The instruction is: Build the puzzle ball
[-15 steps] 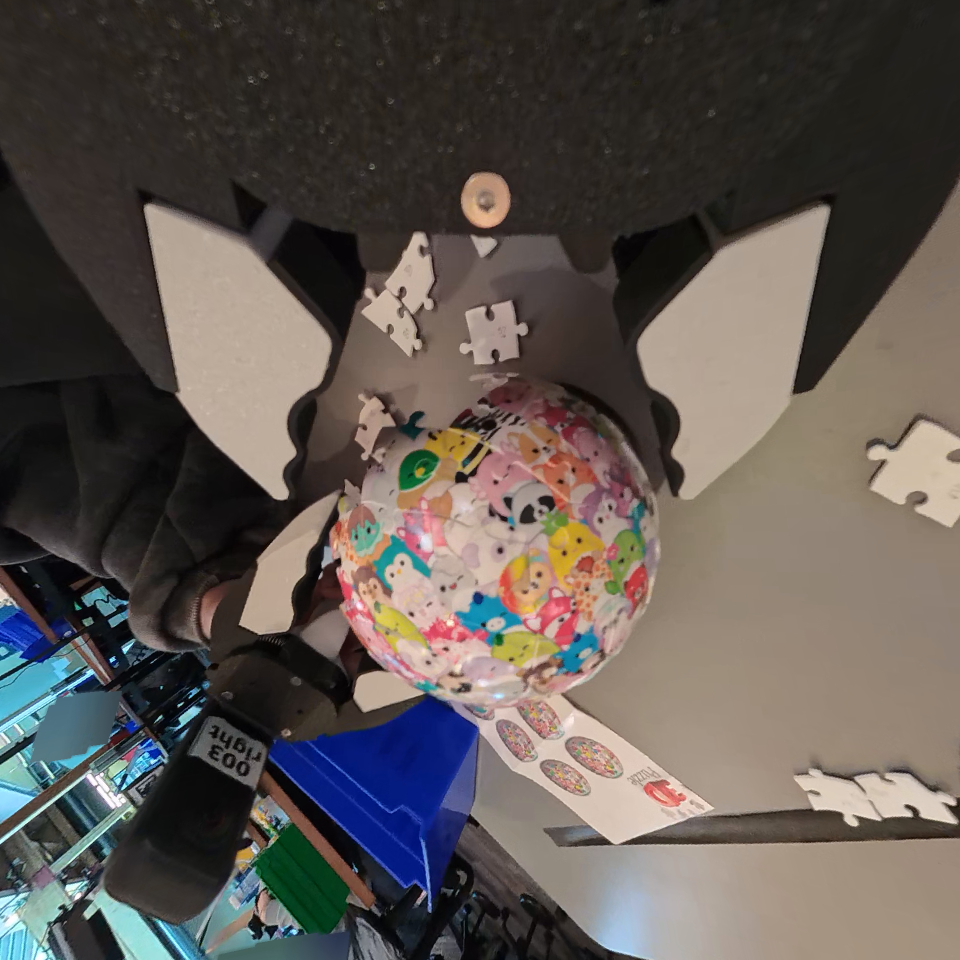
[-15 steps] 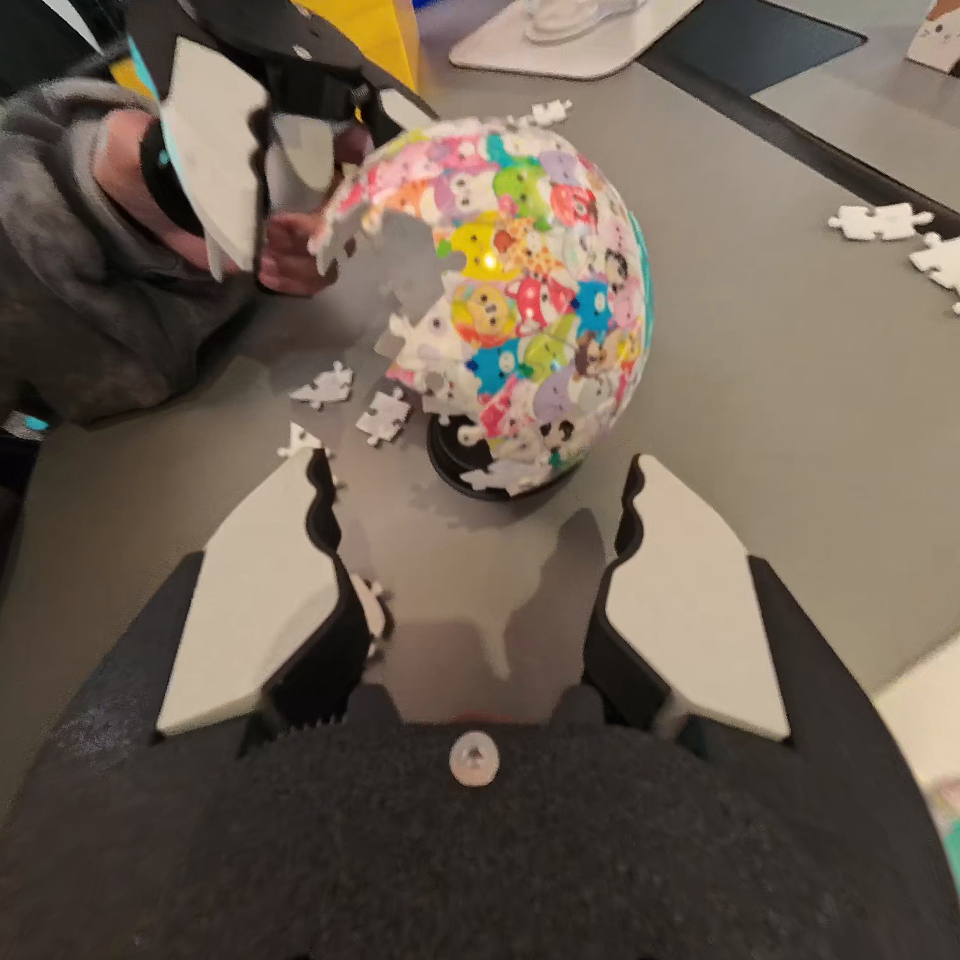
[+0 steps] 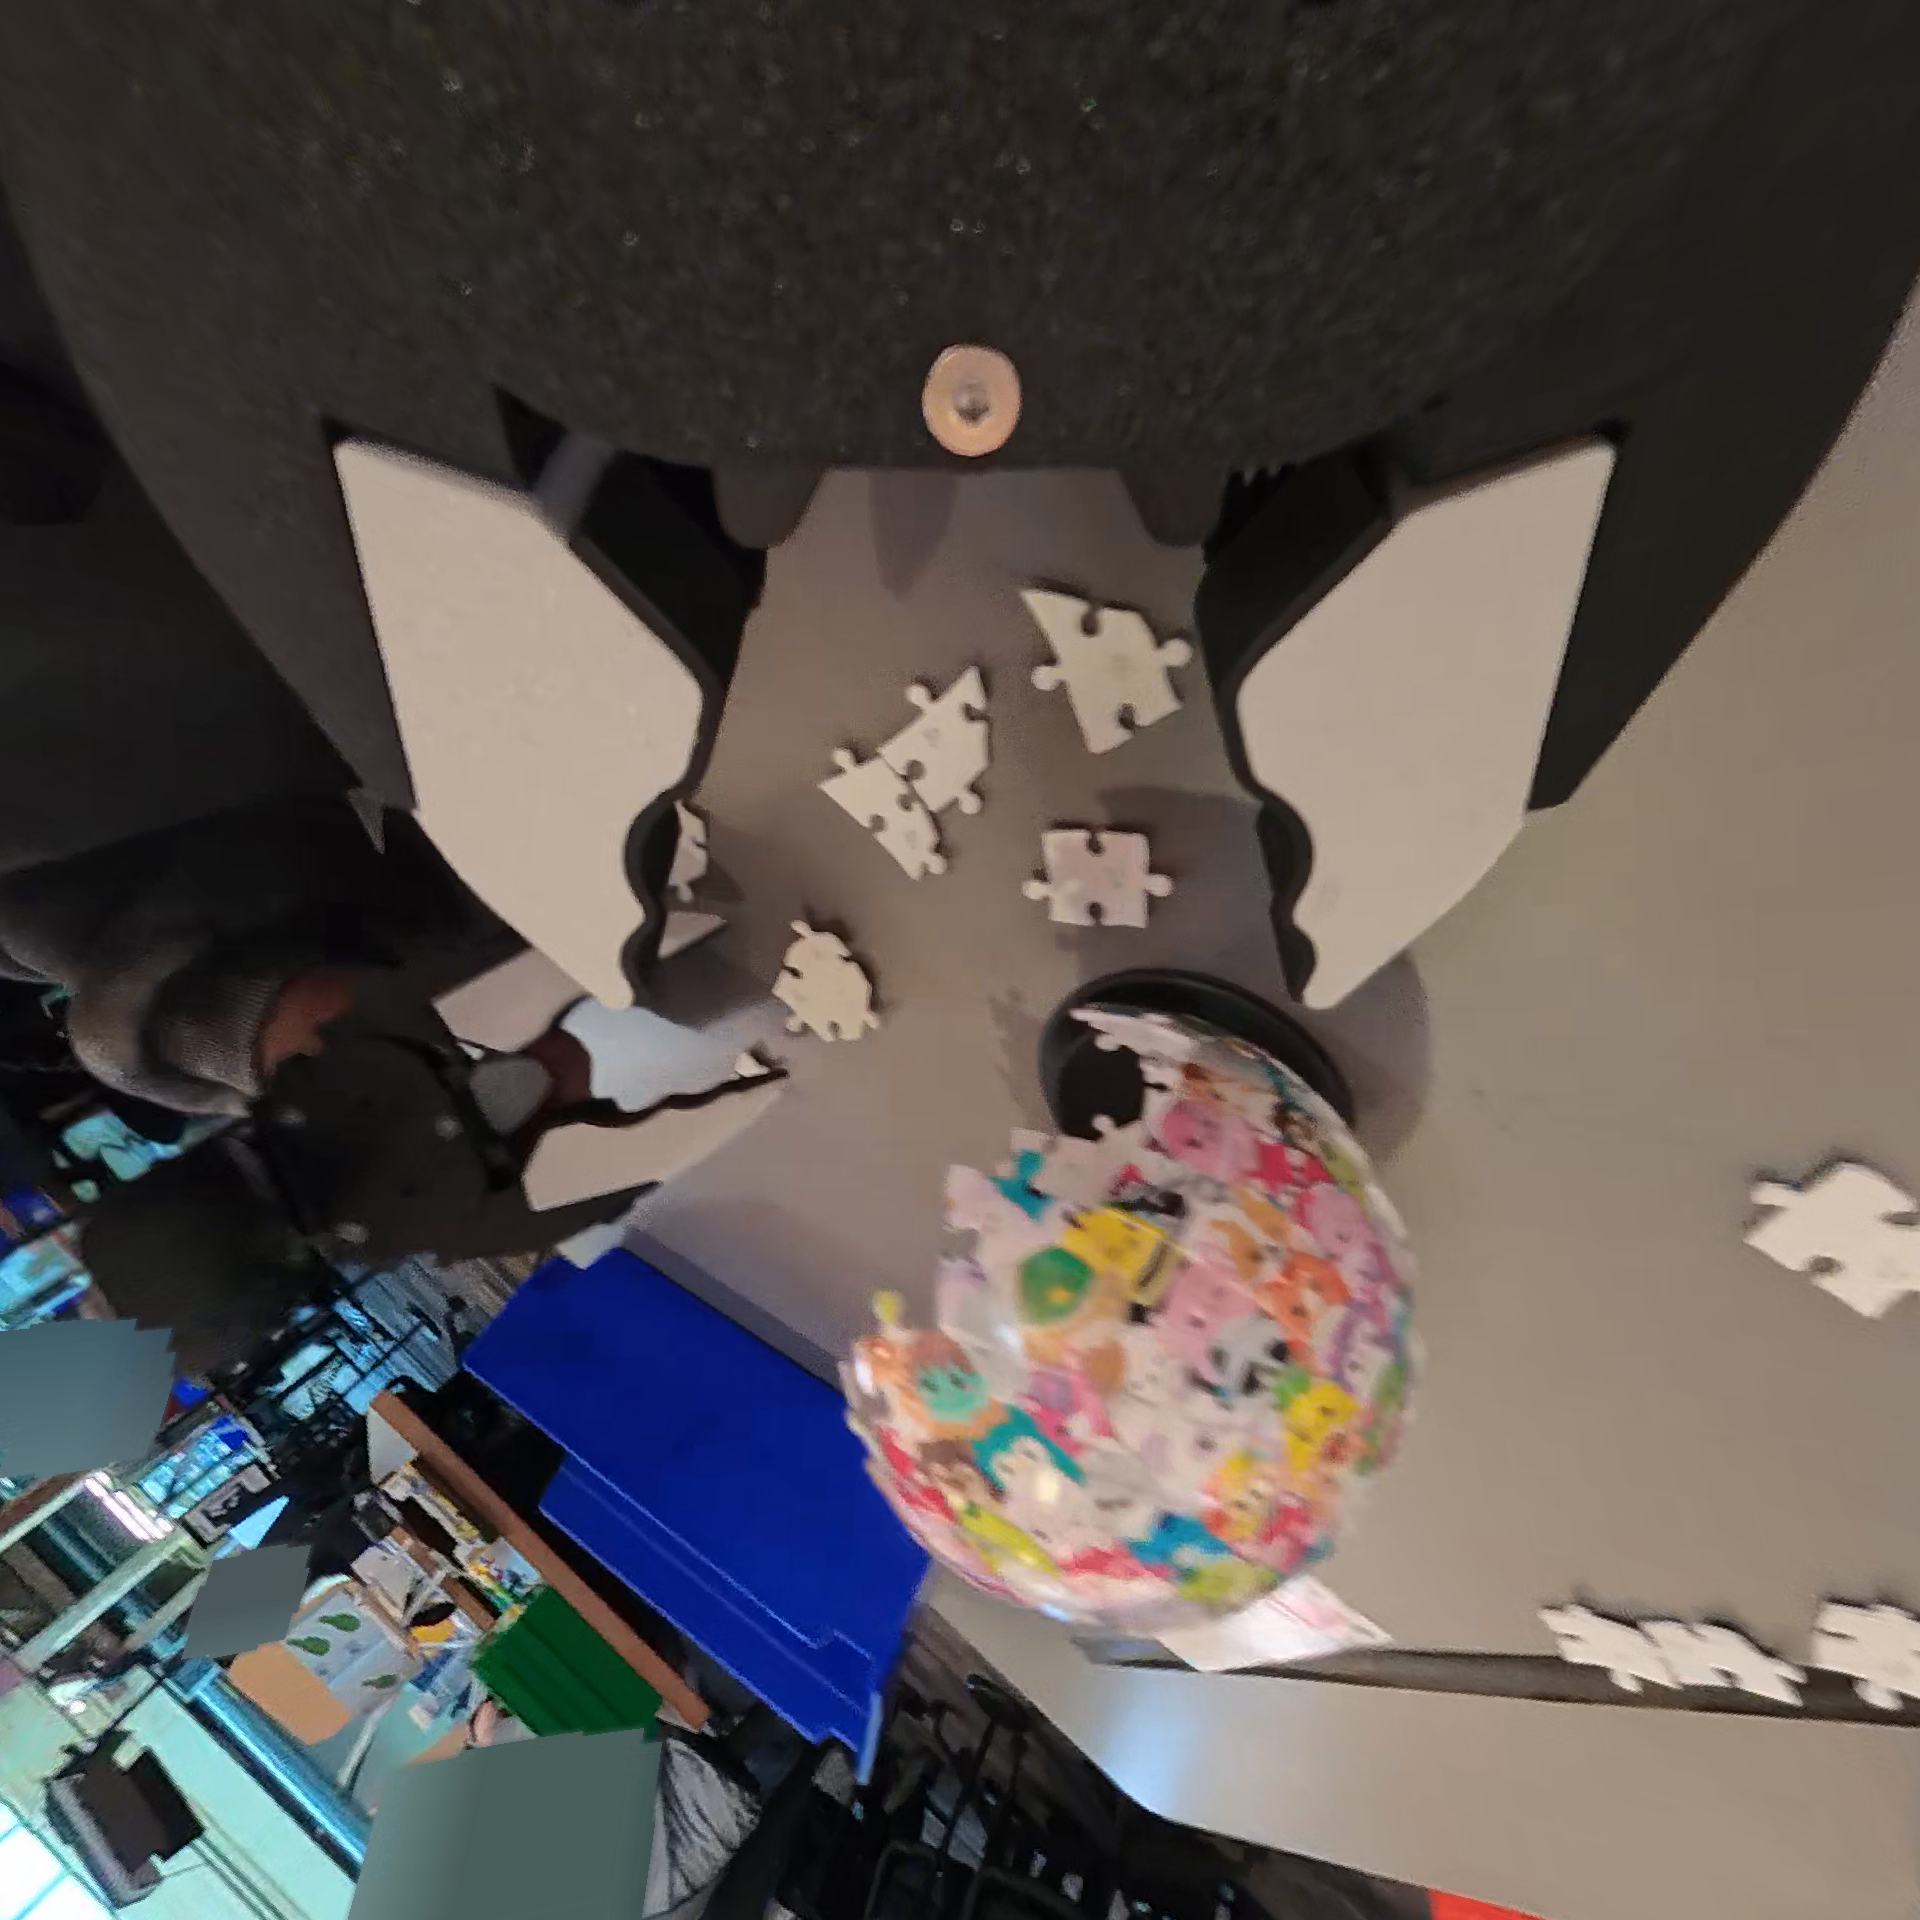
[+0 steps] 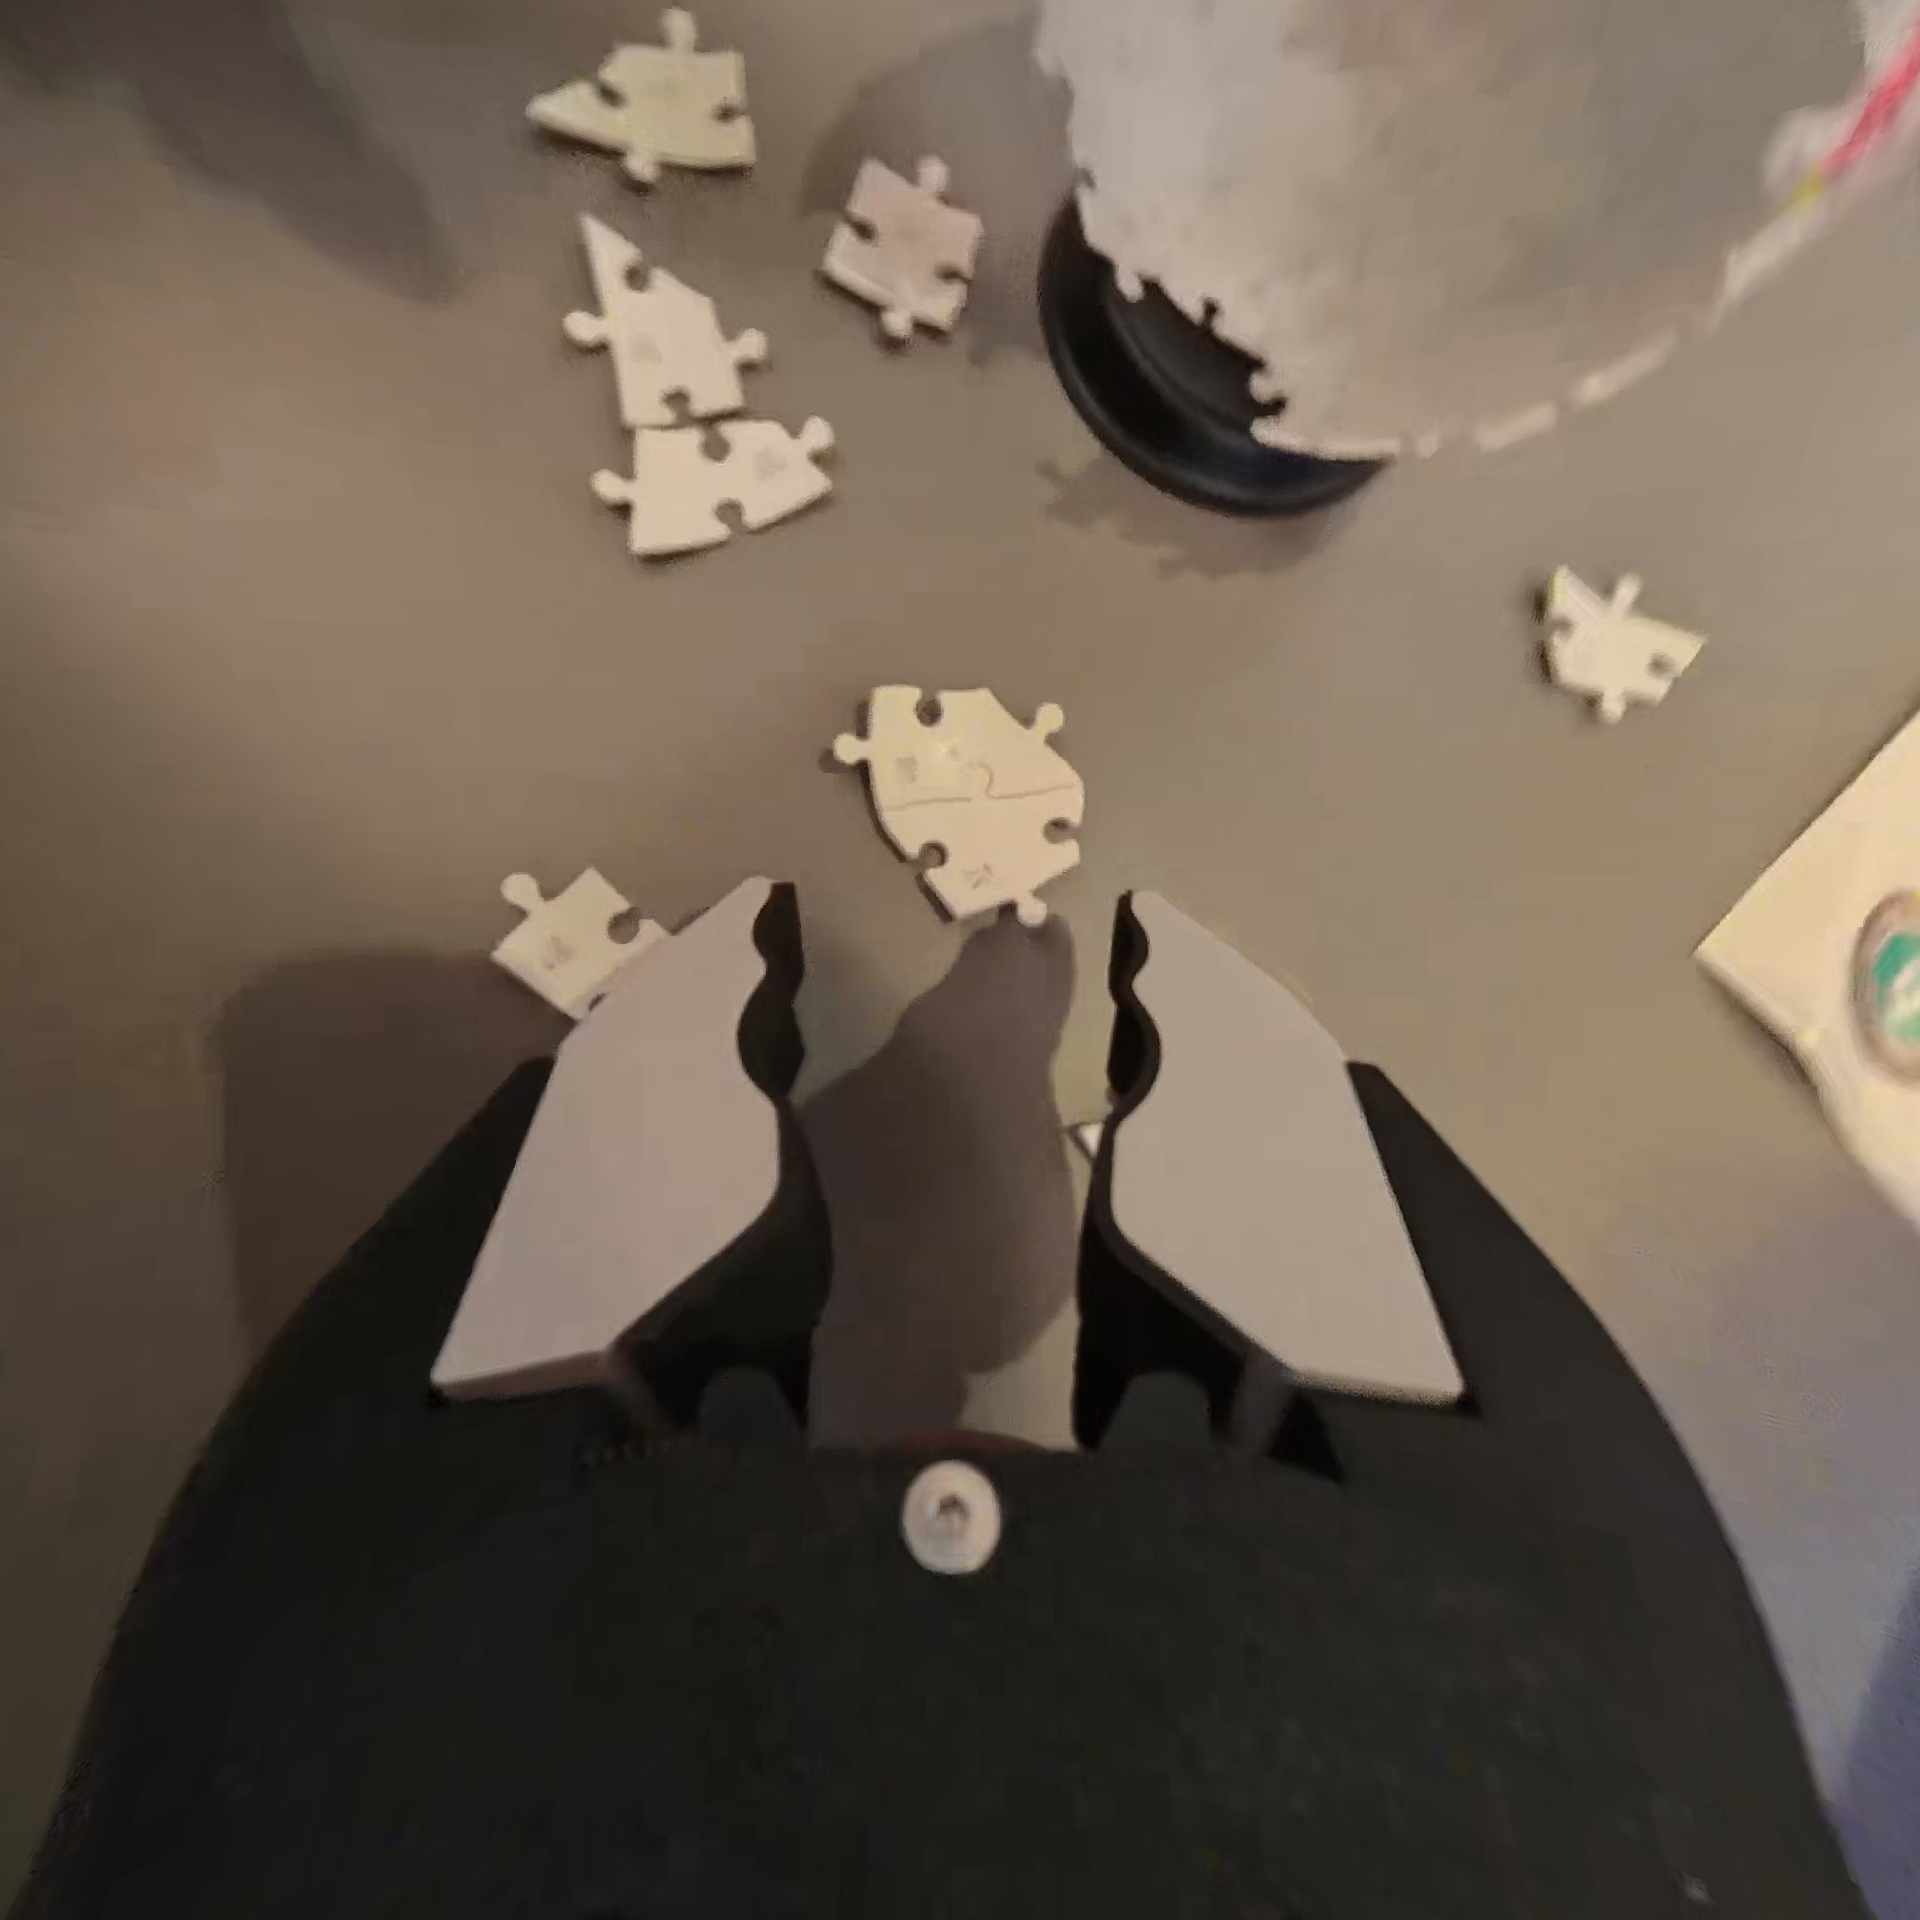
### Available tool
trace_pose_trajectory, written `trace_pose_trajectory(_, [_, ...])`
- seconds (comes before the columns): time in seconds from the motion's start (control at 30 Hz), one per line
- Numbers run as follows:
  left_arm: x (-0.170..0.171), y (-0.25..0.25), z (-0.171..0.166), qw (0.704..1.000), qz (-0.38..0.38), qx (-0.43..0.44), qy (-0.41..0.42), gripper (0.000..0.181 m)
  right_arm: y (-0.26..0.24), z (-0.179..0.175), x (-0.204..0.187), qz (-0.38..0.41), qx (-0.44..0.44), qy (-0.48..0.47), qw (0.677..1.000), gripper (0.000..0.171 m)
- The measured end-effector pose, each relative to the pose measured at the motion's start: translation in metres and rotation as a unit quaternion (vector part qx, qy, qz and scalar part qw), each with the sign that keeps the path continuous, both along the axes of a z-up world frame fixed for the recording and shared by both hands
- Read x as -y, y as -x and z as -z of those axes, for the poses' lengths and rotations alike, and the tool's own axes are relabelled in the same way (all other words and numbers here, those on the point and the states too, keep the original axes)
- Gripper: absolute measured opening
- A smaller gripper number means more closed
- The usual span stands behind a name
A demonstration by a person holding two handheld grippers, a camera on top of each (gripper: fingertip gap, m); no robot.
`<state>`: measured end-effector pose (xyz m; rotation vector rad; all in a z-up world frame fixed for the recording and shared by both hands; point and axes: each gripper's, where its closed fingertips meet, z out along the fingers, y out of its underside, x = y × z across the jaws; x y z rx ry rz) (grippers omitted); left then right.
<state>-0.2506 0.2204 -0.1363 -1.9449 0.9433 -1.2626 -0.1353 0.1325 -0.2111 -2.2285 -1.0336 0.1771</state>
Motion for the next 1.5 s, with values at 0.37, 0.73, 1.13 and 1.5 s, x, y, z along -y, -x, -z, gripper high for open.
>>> trace_pose_trajectory(0.37, [0.061, -0.026, 0.019, 0.994, 0.106, -0.034, 0.001, 0.087, 0.002, 0.012, -0.014, 0.024, -0.032, 0.027, 0.999, 0.024])
trace_pose_trajectory(0.73, [0.05, -0.018, 0.021, 0.995, 0.084, -0.054, -0.02, 0.085, 0.023, -0.022, -0.052, -0.039, -0.053, 0.001, 0.998, 0.024])
trace_pose_trajectory(1.13, [0.059, -0.025, 0.044, 0.986, 0.109, -0.112, -0.055, 0.08, 0.043, -0.015, -0.096, -0.028, 0.046, 0.069, 0.996, 0.024])
trace_pose_trajectory(1.5, [0.059, -0.027, 0.045, 0.988, 0.109, -0.103, -0.037, 0.081, 0.034, -0.008, -0.099, -0.018, 0.148, 0.023, 0.989, 0.025])
